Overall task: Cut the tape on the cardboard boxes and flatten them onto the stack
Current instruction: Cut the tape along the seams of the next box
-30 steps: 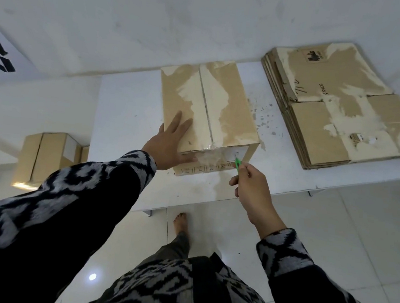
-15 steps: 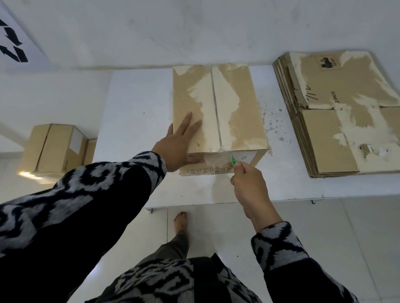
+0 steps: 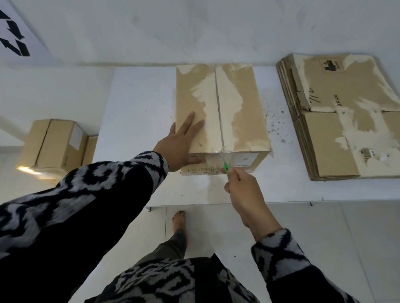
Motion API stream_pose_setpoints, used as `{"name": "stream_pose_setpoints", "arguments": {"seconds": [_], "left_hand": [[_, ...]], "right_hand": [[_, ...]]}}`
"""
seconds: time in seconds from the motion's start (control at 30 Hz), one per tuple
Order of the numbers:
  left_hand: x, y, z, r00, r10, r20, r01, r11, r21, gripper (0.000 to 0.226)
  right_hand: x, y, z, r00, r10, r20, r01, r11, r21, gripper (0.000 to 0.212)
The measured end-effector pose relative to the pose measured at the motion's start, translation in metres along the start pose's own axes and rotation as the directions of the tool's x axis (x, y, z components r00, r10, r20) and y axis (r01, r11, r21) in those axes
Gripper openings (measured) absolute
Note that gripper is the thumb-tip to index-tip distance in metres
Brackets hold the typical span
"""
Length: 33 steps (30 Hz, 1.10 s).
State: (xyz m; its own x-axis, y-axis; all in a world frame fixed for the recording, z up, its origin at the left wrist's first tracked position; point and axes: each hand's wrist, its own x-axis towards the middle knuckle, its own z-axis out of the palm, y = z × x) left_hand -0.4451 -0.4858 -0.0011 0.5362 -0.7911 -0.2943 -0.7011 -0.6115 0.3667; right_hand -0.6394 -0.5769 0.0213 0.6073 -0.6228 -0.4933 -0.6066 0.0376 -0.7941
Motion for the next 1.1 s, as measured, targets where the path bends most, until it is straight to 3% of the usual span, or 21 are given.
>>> {"name": "stream_pose_setpoints", "arguments": {"seconds": [0.1, 0.17, 0.27, 0.33, 0.43, 0.6, 0.63, 0.7, 0.77, 0.87, 0.93, 1.0, 1.03, 1.1], "left_hand": [[0.0, -0.001, -0.001, 1.0, 0.002, 0.011, -0.002, 1.0, -0.01, 0.104], [0.001, -0.004, -0.003, 1.0, 0.002, 0.017, -0.002, 1.0, -0.019, 0.104], [0.005, -0.01, -0.006, 0.999, 0.011, 0.041, -0.01, 0.999, -0.034, 0.105], [0.008, -0.016, -0.006, 0.999, 0.023, 0.046, -0.021, 0.999, -0.035, 0.106], [0.012, -0.02, -0.001, 0.998, 0.051, 0.033, -0.05, 0.998, -0.035, 0.106], [0.013, -0.02, -0.001, 0.998, 0.058, 0.015, -0.058, 0.998, -0.015, 0.106], [0.012, -0.021, -0.004, 0.998, 0.055, 0.028, -0.055, 0.998, -0.007, 0.105], [0.015, -0.027, -0.015, 0.996, 0.062, 0.06, -0.064, 0.998, 0.021, 0.103], [0.018, -0.037, -0.034, 0.994, 0.031, 0.102, -0.046, 0.989, 0.14, 0.097], [0.024, -0.042, -0.072, 0.967, -0.246, 0.069, 0.207, 0.914, 0.35, 0.089], [0.028, -0.03, -0.093, 0.884, -0.454, 0.11, 0.402, 0.861, 0.312, 0.08], [0.027, -0.014, -0.096, 0.842, -0.506, 0.186, 0.473, 0.859, 0.197, 0.074], [0.024, -0.006, -0.09, 0.834, -0.501, 0.231, 0.482, 0.865, 0.137, 0.079], [0.019, 0.006, -0.074, 0.816, -0.492, 0.303, 0.501, 0.864, 0.053, 0.089]], "right_hand": [[-0.016, 0.021, -0.021, 0.997, -0.055, -0.06, 0.054, 0.998, -0.011, 0.032], [-0.013, 0.036, -0.036, 0.971, -0.068, -0.228, 0.067, 0.998, -0.013, 0.032], [0.028, 0.06, -0.06, 0.884, 0.065, -0.462, -0.087, 0.996, -0.027, 0.034], [0.066, 0.072, -0.073, 0.897, 0.105, -0.43, -0.192, 0.967, -0.165, 0.038], [0.111, 0.08, -0.078, 0.932, 0.124, -0.34, -0.234, 0.923, -0.305, 0.048], [0.135, 0.077, -0.071, 0.887, 0.104, -0.449, -0.321, 0.838, -0.441, 0.045], [0.135, 0.07, -0.072, 0.876, 0.086, -0.474, -0.278, 0.894, -0.351, 0.046], [0.134, 0.044, -0.074, 0.908, 0.021, -0.419, -0.048, 0.997, -0.055, 0.047], [0.123, 0.011, -0.068, 0.95, -0.094, -0.296, 0.137, 0.982, 0.128, 0.046], [0.103, -0.017, -0.047, 0.928, -0.31, -0.208, 0.307, 0.951, -0.048, 0.032], [0.112, -0.03, -0.042, 0.864, -0.398, -0.309, 0.348, 0.915, -0.204, 0.026], [0.144, -0.057, -0.056, 0.772, -0.429, -0.469, 0.346, 0.902, -0.257, 0.028], [0.162, -0.073, -0.066, 0.757, -0.441, -0.482, 0.334, 0.896, -0.293, 0.037], [0.194, -0.1, -0.081, 0.872, -0.37, -0.32, 0.271, 0.91, -0.315, 0.059]]}}
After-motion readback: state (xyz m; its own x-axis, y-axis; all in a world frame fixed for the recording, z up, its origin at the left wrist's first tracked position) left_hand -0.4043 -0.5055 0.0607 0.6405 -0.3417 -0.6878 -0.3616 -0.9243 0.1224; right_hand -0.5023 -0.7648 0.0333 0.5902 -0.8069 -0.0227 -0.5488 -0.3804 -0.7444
